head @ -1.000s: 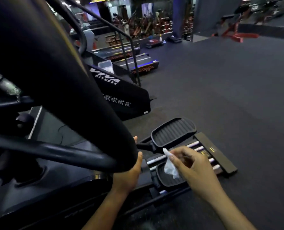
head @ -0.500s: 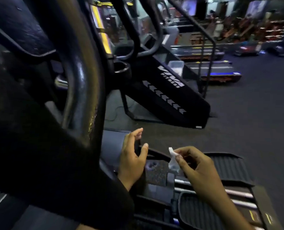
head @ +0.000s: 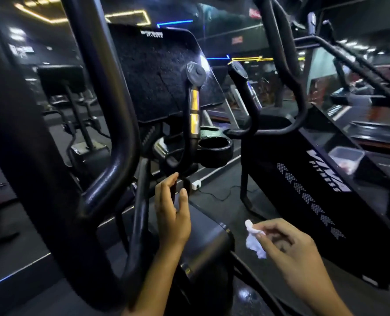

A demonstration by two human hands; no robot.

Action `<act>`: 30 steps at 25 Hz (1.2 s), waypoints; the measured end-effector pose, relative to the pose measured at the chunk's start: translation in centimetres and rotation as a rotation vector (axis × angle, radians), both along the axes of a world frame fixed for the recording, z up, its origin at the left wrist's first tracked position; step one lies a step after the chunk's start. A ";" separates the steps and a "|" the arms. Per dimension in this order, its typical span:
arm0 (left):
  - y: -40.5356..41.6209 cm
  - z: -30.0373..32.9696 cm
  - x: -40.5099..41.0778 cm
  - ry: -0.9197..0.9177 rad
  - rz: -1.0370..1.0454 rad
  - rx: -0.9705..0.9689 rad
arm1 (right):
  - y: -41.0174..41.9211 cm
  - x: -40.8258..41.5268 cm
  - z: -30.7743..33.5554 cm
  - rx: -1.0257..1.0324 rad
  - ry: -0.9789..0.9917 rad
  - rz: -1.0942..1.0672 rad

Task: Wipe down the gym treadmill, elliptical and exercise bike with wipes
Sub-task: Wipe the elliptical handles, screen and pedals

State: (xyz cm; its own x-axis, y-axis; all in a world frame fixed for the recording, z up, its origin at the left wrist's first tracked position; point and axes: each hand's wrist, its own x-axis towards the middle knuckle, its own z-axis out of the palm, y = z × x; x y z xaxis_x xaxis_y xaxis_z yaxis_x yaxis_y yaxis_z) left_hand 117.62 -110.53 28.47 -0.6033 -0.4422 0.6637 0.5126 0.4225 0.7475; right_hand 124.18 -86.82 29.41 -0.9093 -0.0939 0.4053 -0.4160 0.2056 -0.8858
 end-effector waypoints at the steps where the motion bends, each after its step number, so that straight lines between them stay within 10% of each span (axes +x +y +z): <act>1: 0.3 0.5 0.0 0.002 0.021 0.005 | 0.1 -0.6 0.5 -0.023 -0.002 0.031; 15: 0.4 10.4 -5.7 0.242 0.265 0.267 | -3.1 -8.0 8.1 -0.055 0.285 0.181; 30: -12.1 22.9 -17.3 -0.291 0.826 -0.727 | -6.8 -25.4 25.8 0.217 0.918 -0.062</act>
